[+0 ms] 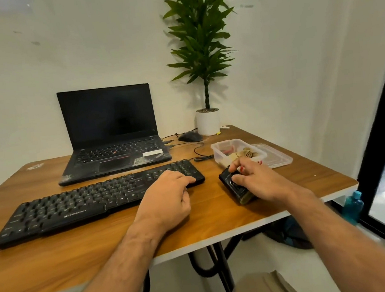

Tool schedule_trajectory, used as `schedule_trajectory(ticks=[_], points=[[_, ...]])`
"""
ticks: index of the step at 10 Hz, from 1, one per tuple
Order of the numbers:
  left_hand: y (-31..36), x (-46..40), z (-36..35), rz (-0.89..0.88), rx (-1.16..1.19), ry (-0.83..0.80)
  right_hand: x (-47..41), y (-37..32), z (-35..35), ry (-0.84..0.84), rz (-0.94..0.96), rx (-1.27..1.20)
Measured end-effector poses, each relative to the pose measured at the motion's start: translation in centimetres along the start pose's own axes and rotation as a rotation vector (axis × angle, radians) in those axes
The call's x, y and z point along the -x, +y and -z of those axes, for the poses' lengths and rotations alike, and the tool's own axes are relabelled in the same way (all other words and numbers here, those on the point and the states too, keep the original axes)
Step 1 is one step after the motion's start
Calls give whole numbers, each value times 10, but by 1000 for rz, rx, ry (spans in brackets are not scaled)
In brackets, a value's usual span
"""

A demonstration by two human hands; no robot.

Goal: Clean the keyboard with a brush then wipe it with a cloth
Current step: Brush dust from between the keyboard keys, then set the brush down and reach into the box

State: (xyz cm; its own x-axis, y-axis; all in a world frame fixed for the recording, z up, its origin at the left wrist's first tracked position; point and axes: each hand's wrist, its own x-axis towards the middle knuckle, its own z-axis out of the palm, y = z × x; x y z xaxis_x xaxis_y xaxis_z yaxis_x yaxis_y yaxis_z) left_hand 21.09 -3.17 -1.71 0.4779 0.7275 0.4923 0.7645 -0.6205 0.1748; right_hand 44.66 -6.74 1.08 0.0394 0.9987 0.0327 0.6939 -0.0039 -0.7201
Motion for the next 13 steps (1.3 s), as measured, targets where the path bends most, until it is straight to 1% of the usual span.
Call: schedule_trajectory(ticks=[1,2,3,4,5,7,8,9,10,11,12,13], points=[[9,-12,-6,21,11,-33,-4,5,0,20,57,99],[15,-22,-12,46,17,-29,-6,10,-2,65,131,271],[16,-29,-17,92,6,-15,-8,15,-3,138,182,390],[16,-36,-21,124,-8,2,-11,20,-2,151,188,436],[17,-44,-22,132,-12,17,-12,17,0,167,183,463],[24,-70,-27,100,-11,38,-26,1,13,333,191,371],[25,-86,-32,87,-42,20,-50,-6,26,372,149,352],[25,-97,-39,84,-59,4,-79,-9,33,310,99,396],[21,-98,-49,77,-76,10,-106,-9,34,202,58,478],[13,-97,-52,105,-44,58,-126,-7,36,123,9,546],[9,-98,-51,113,-25,70,-141,-5,36,9,-59,574],[7,-100,-54,115,-13,76,-152,-6,33,-62,-85,648]])
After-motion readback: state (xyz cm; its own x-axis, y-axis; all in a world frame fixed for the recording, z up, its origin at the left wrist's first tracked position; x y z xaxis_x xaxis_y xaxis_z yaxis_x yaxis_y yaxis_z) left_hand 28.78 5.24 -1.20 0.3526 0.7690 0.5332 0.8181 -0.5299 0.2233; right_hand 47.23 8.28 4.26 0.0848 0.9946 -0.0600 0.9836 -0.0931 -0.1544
